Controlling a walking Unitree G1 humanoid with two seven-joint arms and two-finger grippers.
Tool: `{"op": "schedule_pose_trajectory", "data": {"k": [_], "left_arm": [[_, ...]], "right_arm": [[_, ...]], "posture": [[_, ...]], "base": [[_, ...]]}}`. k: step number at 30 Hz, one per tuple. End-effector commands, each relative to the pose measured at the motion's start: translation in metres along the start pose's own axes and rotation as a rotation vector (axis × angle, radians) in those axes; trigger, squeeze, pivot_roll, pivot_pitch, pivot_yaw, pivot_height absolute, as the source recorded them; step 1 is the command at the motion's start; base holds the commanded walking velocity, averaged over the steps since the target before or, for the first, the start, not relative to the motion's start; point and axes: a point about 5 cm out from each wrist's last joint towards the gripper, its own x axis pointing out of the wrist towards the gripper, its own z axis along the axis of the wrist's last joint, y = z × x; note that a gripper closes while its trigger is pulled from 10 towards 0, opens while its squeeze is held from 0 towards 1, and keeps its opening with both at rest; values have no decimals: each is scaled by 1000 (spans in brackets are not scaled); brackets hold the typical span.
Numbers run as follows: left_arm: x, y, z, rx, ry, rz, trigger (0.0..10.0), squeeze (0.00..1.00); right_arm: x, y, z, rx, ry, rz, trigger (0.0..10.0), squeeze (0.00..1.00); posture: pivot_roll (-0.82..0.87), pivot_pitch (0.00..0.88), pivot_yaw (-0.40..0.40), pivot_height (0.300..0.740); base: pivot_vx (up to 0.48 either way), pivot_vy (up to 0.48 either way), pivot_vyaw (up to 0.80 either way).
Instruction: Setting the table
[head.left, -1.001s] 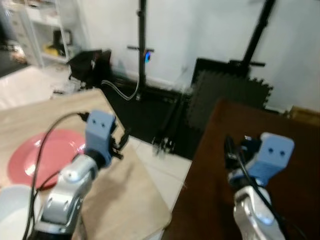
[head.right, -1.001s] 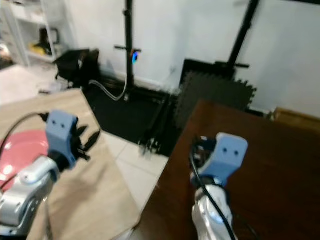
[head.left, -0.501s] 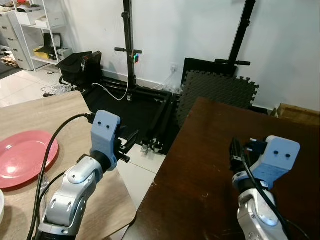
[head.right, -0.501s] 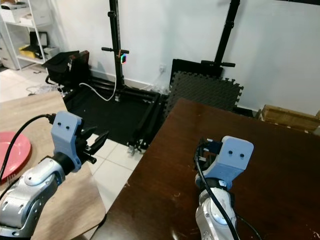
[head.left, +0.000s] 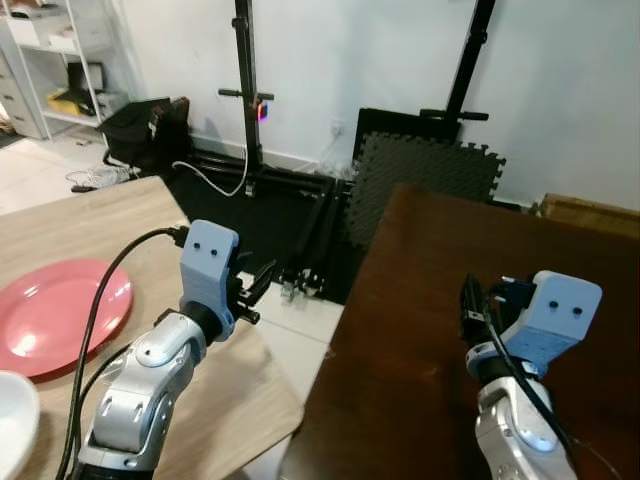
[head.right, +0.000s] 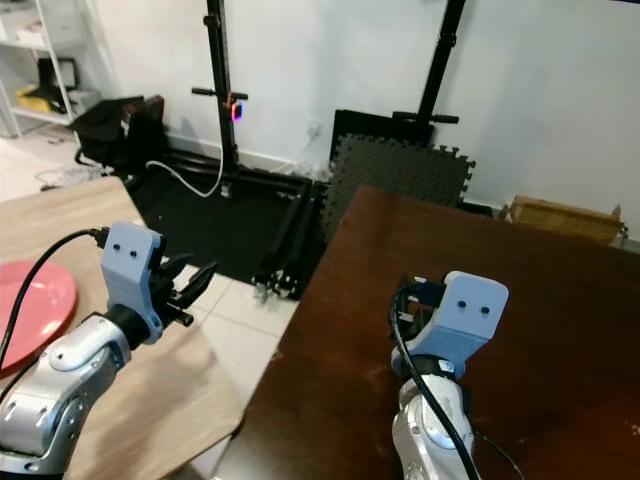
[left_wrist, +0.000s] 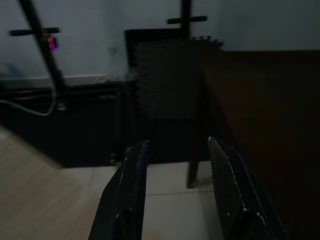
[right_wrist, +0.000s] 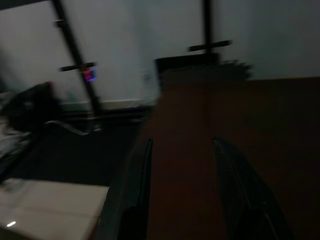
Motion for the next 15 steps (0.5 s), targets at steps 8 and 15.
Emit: {"op": "schedule_pose_trajectory", "data": {"k": [8, 15], "left_arm": [[-2, -1, -8, -10, 32, -1, 10000, 0], [-2, 0, -10, -8, 41, 2, 10000, 0]], "right_arm": [[-1, -4, -5, -13, 26, -10, 10000, 0], [-1, -5, -6, -1, 32, -21, 10000, 0]], "posture": [[26, 63, 27, 740], [23, 68, 29, 740]], "base": [[-249, 412, -109], [0, 265, -800]]}}
